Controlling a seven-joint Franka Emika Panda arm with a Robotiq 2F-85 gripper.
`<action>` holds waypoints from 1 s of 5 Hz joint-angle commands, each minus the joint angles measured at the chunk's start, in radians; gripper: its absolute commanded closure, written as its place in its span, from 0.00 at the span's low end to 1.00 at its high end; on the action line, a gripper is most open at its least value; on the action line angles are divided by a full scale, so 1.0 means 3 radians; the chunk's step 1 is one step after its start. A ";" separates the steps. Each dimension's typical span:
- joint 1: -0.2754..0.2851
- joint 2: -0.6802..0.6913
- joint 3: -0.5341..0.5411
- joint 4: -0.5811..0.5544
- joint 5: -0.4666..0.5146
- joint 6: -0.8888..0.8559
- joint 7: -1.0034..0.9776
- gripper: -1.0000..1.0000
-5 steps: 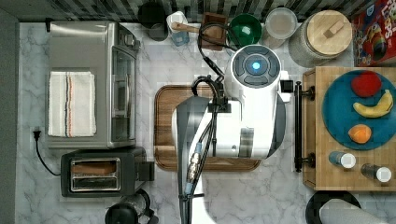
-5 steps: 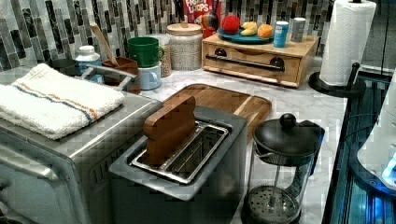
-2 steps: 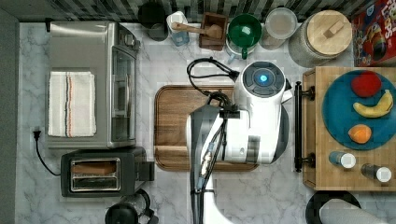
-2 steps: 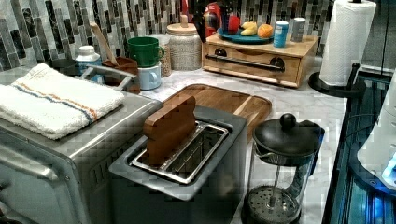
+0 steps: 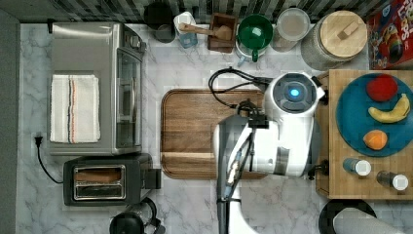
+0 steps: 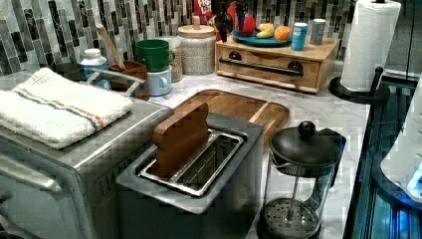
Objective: Open the drawer.
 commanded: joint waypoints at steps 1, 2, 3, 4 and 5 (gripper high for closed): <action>-0.0284 -0.0014 -0.0272 0.0022 0.0067 0.0454 -0.0842 0.00; -0.0309 0.0064 -0.0287 0.0042 0.0051 0.0534 -0.0904 0.00; -0.0305 0.0111 -0.0323 0.0001 0.0082 0.0642 -0.0943 0.00; -0.0327 0.0118 -0.0273 -0.0126 0.0127 0.0799 -0.0875 0.00; -0.0381 0.0157 -0.0206 -0.0158 0.0129 0.0831 -0.0814 0.00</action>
